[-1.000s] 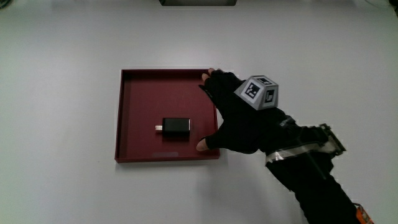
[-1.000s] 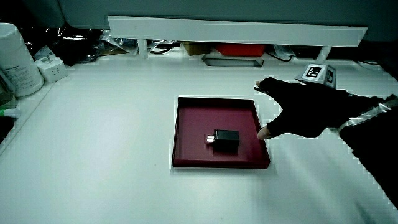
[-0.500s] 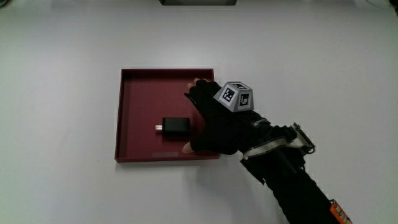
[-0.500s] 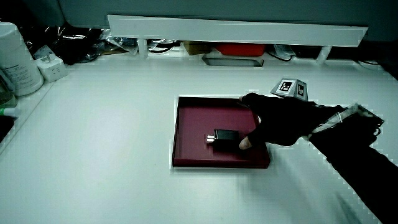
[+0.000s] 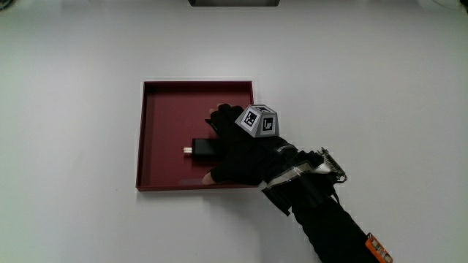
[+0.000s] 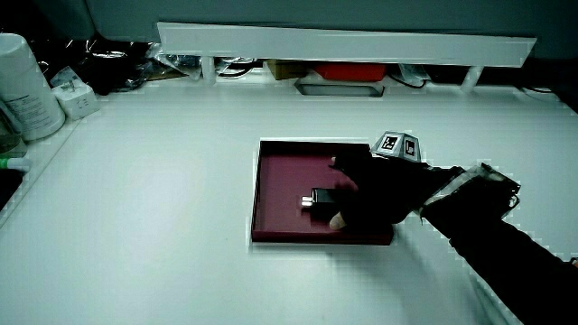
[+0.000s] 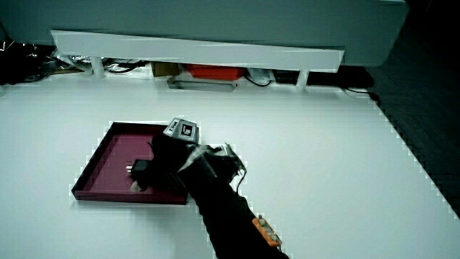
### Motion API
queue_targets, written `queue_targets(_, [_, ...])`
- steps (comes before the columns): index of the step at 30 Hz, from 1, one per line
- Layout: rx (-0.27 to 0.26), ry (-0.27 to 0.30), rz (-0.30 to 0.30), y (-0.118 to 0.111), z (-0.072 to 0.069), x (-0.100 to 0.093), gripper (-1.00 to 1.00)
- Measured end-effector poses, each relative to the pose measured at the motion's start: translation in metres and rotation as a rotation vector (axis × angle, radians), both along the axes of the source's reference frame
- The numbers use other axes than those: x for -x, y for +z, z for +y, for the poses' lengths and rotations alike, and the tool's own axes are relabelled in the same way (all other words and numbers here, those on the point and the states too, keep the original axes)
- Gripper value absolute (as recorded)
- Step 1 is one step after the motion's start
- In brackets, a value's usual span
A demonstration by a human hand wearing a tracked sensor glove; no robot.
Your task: Pick charger from plate
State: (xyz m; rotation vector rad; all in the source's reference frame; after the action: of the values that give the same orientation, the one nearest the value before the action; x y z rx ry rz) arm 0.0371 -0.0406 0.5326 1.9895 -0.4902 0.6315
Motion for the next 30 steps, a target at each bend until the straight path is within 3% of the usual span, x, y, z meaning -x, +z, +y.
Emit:
queue_targets(10, [0.015, 0.019, -0.015, 0.015, 0.006, 0.008, 0.00])
queue_targets(11, [0.018, 0.026, -0.036, 0.015, 0.006, 0.007, 0.03])
queue_targets(18, [0.007, 0.027, -0.007, 0.022, 0.008, 0.008, 0.22])
queue_targets(19, [0.015, 0.032, -0.030, 0.017, 0.009, 0.008, 0.25])
queue_targets(24, [-0.032, 0.066, -0.037, 0.020, 0.008, 0.006, 0.39])
queue_targets(30, [-0.133, 0.106, -0.093, 0.008, 0.009, 0.005, 0.56])
